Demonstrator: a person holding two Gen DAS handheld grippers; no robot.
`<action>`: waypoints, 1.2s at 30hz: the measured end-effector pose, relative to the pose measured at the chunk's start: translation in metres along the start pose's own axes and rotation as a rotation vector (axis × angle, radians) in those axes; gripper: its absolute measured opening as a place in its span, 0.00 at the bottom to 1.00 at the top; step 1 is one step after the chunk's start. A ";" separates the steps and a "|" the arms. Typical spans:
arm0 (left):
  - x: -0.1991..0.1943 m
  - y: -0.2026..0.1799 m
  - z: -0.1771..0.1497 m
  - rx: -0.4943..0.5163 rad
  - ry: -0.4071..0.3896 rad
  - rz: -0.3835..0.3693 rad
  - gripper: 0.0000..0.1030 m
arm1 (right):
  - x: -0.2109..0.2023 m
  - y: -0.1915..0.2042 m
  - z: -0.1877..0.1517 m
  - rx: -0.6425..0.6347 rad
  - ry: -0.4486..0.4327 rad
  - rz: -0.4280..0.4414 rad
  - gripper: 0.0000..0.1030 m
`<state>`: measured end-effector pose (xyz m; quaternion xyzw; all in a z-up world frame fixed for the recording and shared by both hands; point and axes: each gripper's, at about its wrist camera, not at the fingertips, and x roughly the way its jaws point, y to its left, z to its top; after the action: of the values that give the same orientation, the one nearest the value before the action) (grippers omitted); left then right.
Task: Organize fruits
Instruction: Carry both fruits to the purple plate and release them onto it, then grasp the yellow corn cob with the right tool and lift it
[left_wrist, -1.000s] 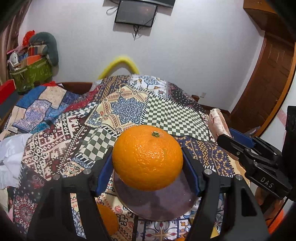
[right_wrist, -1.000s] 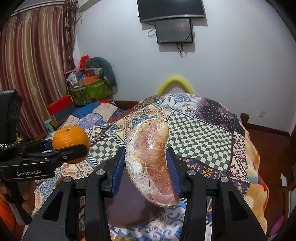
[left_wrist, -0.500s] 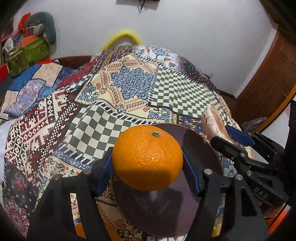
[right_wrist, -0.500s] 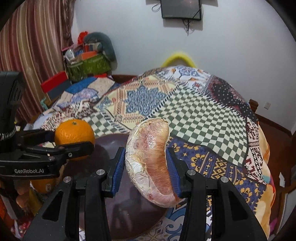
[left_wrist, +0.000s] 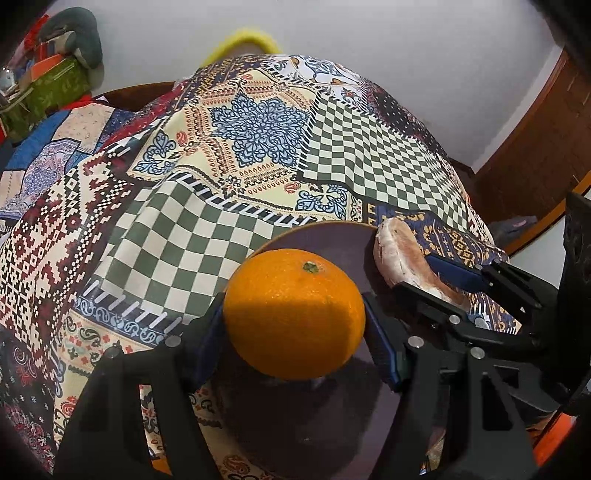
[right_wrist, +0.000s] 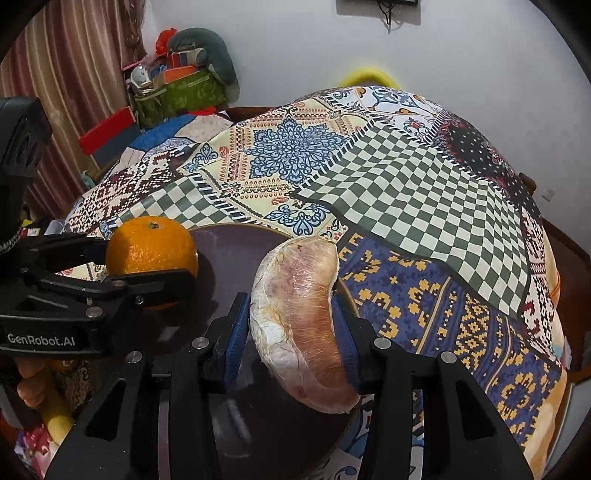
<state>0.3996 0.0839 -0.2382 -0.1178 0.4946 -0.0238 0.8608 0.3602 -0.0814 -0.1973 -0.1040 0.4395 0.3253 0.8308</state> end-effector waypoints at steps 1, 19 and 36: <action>0.000 -0.001 0.000 0.003 -0.001 -0.003 0.67 | 0.001 0.000 0.000 0.003 0.006 0.001 0.41; -0.081 0.004 -0.011 -0.018 -0.137 -0.002 0.68 | -0.064 0.002 0.000 0.071 -0.069 -0.021 0.42; -0.162 0.025 -0.059 0.010 -0.220 0.065 0.75 | -0.138 0.043 -0.033 0.093 -0.153 -0.066 0.44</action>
<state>0.2648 0.1232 -0.1354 -0.0992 0.4004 0.0147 0.9108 0.2558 -0.1253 -0.1013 -0.0547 0.3856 0.2841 0.8761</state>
